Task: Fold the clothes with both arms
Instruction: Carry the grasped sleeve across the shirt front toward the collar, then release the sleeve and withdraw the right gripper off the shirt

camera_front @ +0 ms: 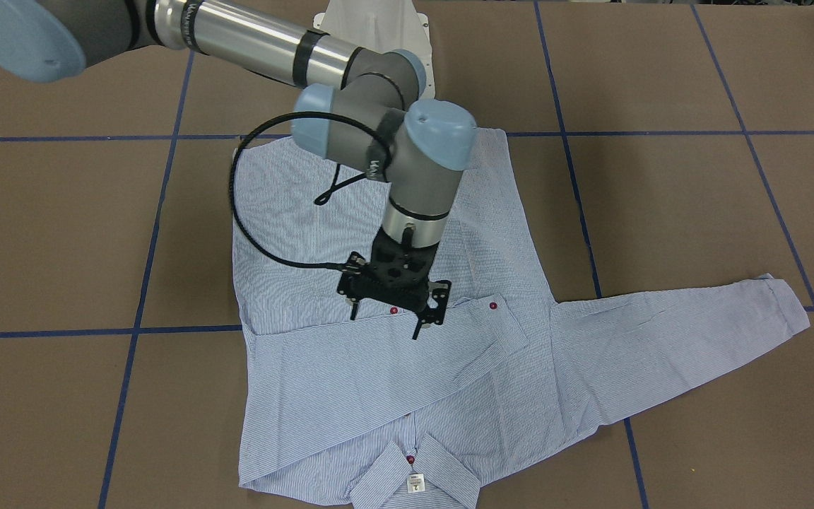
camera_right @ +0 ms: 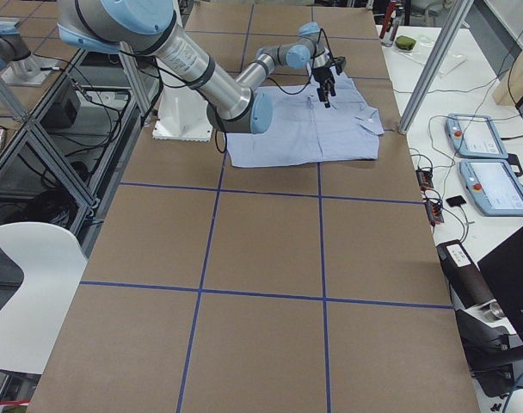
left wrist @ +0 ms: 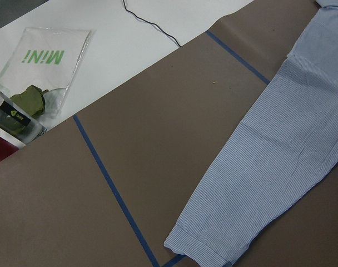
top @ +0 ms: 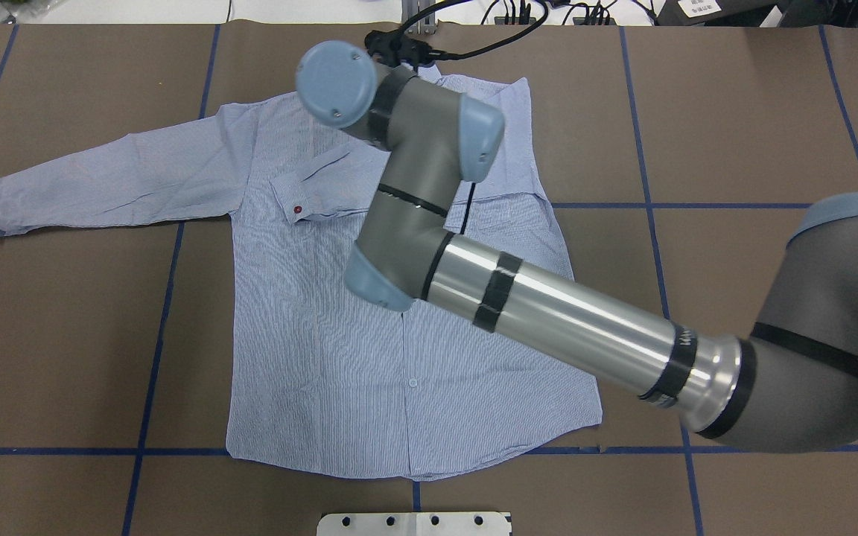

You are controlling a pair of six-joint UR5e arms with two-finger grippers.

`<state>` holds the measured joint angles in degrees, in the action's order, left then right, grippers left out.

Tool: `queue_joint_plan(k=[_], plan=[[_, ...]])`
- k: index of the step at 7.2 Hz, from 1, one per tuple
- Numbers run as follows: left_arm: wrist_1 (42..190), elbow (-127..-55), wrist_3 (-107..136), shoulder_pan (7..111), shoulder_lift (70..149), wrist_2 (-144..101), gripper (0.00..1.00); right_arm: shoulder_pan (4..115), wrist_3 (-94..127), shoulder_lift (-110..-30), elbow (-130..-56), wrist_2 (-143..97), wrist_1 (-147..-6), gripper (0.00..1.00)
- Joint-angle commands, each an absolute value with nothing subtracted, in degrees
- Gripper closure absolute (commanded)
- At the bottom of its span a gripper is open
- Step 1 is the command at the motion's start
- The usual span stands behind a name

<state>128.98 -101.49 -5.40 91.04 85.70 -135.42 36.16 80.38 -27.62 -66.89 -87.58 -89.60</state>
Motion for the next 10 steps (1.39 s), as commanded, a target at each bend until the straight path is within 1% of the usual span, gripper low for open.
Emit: queue_joint_plan(k=[1,2,3,4,5,6,7,8,9,10], plan=[[132.7,-99.1,-5.3,90.8,86.1,-135.4,0.0,44.8,68.1,-40.0,-83.2,-98.5,-90.1,0.0],[136.1,-95.7,1.4,90.7,88.0,-135.4,0.0,48.9,61.3,-48.4,-93.1,-103.6,-90.1,0.0],[145.2,-92.1,9.6,89.9,88.1,-135.3,0.0,53.2,54.0,-56.5,-100.8,-108.8,-89.8,0.0],[153.5,-87.1,14.2,86.9,88.2,-134.9,0.0,57.4,48.9,-63.1,-105.5,-112.7,-89.4,0.0],[157.3,-85.4,19.5,84.7,88.2,-132.6,0.0,62.3,42.9,-68.4,-107.6,-117.5,-89.2,0.0],[157.9,-83.9,24.6,80.1,88.3,-128.3,0.0,67.1,35.0,-74.1,-108.1,-121.8,-86.9,0.0],[160.8,-80.2,27.0,77.4,88.6,-123.7,0.0,71.5,30.9,-79.6,-108.0,-125.7,-82.5,0.0],[167.7,-73.7,29.3,75.9,89.6,-122.0,0.0,75.9,27.0,-85.0,-107.8,-129.8,-77.4,0.0],[175.0,-68.1,34.2,72.5,90.7,-118.3,0.0,78.5,26.2,-87.4,-108.0,-132.1,-76.2,0.0],[181.3,-64.8,39.6,67.9,90.6,-112.4,0.0,78.7,26.6,-87.6,-108.0,-132.2,-76.2,0.0]])
